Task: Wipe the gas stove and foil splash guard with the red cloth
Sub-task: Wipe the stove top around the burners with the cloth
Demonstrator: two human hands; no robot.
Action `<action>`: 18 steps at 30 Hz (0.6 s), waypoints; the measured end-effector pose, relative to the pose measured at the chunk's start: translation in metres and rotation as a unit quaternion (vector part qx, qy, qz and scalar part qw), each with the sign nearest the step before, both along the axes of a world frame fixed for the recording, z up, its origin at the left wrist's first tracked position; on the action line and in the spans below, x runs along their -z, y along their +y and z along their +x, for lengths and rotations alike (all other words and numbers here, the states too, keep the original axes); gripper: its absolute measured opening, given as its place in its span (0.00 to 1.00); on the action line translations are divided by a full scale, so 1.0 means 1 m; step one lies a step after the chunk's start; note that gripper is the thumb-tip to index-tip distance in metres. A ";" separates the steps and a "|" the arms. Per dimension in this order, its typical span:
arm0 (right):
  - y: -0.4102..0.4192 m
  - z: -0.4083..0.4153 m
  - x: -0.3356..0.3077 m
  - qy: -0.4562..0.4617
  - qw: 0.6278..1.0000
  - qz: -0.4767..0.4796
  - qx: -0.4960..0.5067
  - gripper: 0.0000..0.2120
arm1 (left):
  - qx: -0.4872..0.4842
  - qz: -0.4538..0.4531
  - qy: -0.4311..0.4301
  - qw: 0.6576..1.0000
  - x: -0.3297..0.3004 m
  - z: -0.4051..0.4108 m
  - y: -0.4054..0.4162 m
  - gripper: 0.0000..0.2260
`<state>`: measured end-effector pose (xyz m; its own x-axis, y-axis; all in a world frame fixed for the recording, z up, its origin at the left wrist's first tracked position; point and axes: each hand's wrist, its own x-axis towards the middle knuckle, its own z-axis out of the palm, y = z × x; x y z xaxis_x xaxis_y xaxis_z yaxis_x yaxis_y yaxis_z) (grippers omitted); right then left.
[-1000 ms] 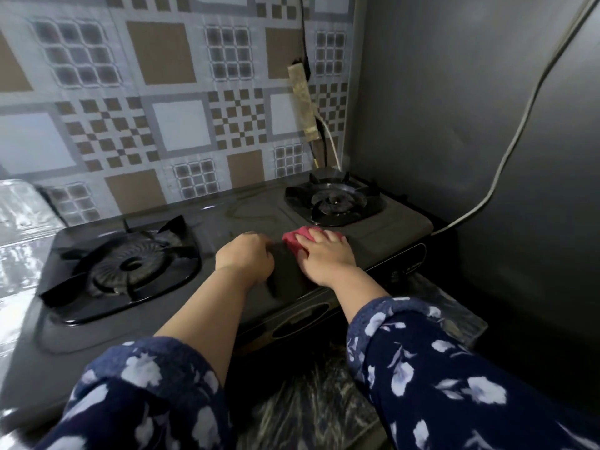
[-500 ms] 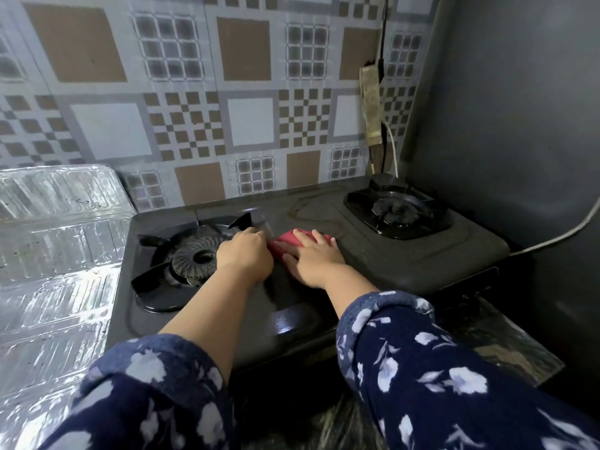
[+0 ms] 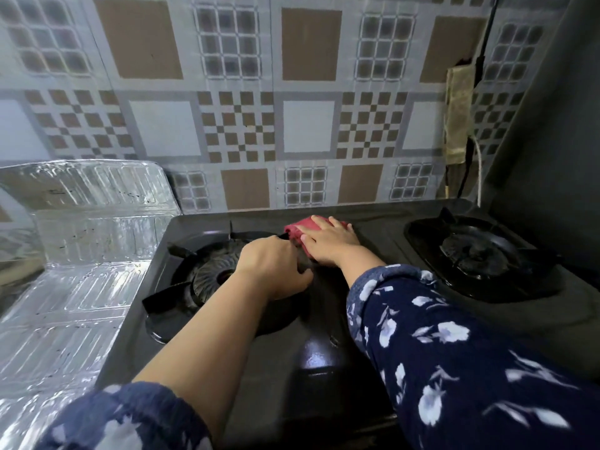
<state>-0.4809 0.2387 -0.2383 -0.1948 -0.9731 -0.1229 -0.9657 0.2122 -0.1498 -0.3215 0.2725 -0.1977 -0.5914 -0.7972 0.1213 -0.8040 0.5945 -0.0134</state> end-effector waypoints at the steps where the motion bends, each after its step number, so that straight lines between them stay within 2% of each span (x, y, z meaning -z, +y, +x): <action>1: -0.010 -0.003 0.000 -0.001 1.000 -0.002 -0.007 0.22 | -0.007 -0.005 -0.002 1.000 0.000 -0.002 -0.002 0.17; 9: -0.054 -0.027 -0.002 -0.018 1.000 -0.001 0.015 0.23 | -0.051 -0.014 0.016 0.998 0.001 -0.008 -0.006 0.19; 18: 0.014 -0.050 -0.003 -0.010 0.997 0.008 0.080 0.23 | -0.046 0.032 0.076 0.995 0.010 -0.021 0.005 0.14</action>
<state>-0.5308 0.2527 -0.2355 -0.3449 -0.9277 -0.1430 -0.9159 0.3660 -0.1649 -0.3428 0.2770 -0.2078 -0.4941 -0.8562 0.1512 -0.8448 0.5138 0.1491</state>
